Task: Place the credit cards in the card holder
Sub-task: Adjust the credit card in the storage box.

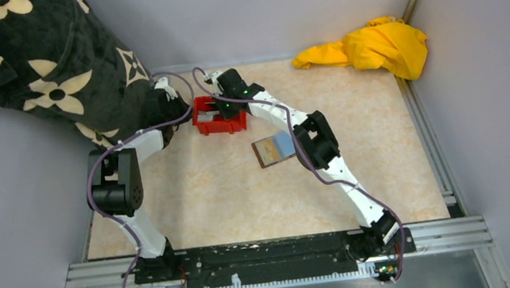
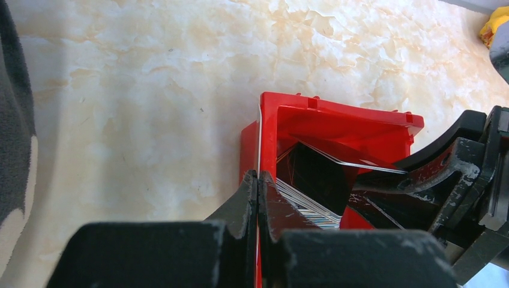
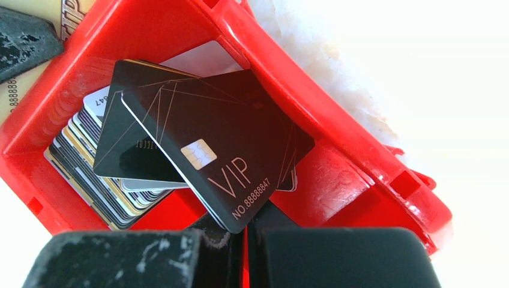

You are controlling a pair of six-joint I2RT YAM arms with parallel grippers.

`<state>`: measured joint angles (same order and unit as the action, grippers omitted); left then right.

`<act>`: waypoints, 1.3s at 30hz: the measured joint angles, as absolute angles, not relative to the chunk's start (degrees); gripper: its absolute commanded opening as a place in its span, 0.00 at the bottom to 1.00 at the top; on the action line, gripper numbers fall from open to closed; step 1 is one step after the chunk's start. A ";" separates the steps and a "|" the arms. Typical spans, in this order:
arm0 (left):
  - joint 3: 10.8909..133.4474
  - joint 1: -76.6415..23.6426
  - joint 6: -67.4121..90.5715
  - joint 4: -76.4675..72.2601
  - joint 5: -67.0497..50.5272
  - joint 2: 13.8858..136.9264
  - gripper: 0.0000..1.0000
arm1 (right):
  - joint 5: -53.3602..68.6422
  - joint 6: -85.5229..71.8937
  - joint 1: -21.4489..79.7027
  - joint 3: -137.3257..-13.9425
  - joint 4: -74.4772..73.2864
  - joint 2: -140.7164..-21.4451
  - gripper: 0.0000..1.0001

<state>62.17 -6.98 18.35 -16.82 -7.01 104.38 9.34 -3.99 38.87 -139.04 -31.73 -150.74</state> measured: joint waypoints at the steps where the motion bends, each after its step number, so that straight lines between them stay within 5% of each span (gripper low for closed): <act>1: 62.17 -6.98 18.39 -16.82 -7.01 104.38 0.00 | 9.15 -3.99 38.89 -138.08 -31.00 -150.23 0.00; 39: 63.00 -7.05 19.38 -15.79 -8.86 105.38 0.00 | 6.79 -1.96 39.27 -122.85 -29.52 -140.38 0.00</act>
<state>63.00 -7.05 19.38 -15.79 -8.86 105.38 6.79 -1.96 39.27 -122.85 -29.52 -140.38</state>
